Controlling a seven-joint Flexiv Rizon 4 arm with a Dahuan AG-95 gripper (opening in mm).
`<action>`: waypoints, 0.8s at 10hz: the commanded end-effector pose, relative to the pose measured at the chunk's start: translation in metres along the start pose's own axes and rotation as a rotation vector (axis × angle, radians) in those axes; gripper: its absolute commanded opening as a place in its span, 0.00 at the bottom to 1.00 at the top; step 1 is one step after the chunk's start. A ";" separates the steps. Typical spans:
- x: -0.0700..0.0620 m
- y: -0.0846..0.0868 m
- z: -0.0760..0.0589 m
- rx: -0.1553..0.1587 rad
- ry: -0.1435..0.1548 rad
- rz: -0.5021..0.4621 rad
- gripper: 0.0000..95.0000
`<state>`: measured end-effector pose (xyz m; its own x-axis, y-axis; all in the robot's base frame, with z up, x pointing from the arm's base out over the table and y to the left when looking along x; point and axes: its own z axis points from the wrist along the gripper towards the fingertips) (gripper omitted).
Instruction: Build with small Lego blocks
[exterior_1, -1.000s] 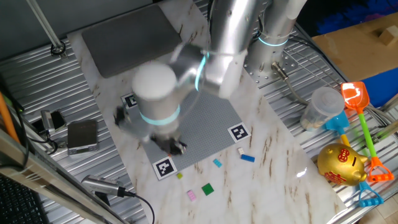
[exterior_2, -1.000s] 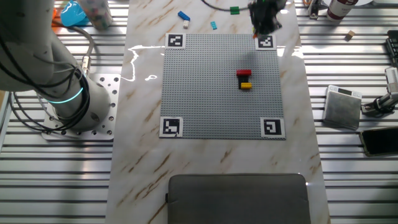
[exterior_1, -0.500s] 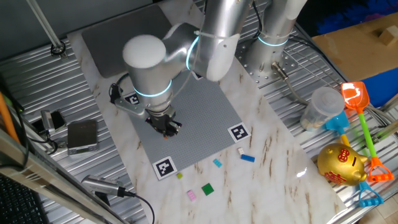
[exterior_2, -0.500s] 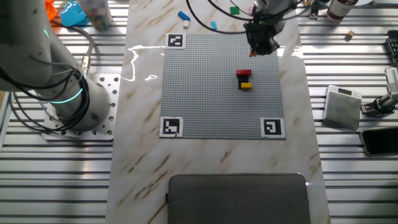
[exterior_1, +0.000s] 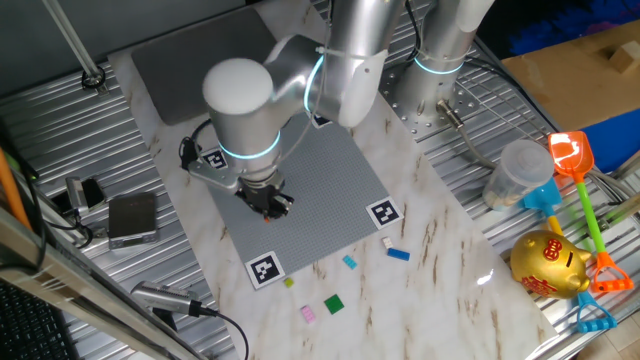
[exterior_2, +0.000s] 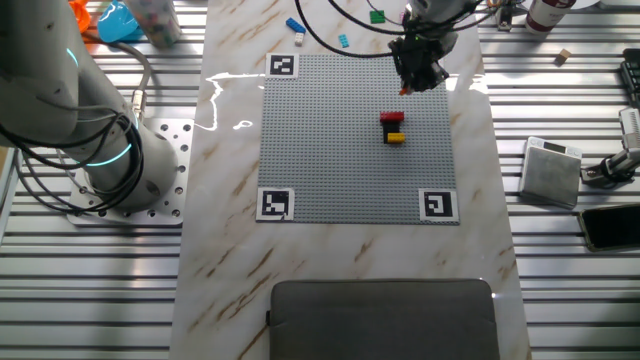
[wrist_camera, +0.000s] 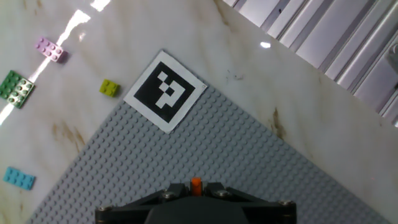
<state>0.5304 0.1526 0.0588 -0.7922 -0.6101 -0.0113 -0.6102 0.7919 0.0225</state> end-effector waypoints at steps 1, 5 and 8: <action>-0.002 0.004 0.000 0.006 0.001 0.168 0.00; 0.017 -0.029 0.007 -0.011 -0.028 0.191 0.00; 0.034 -0.048 0.009 -0.012 -0.031 0.220 0.00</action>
<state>0.5304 0.0914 0.0501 -0.9078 -0.4176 -0.0375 -0.4190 0.9070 0.0419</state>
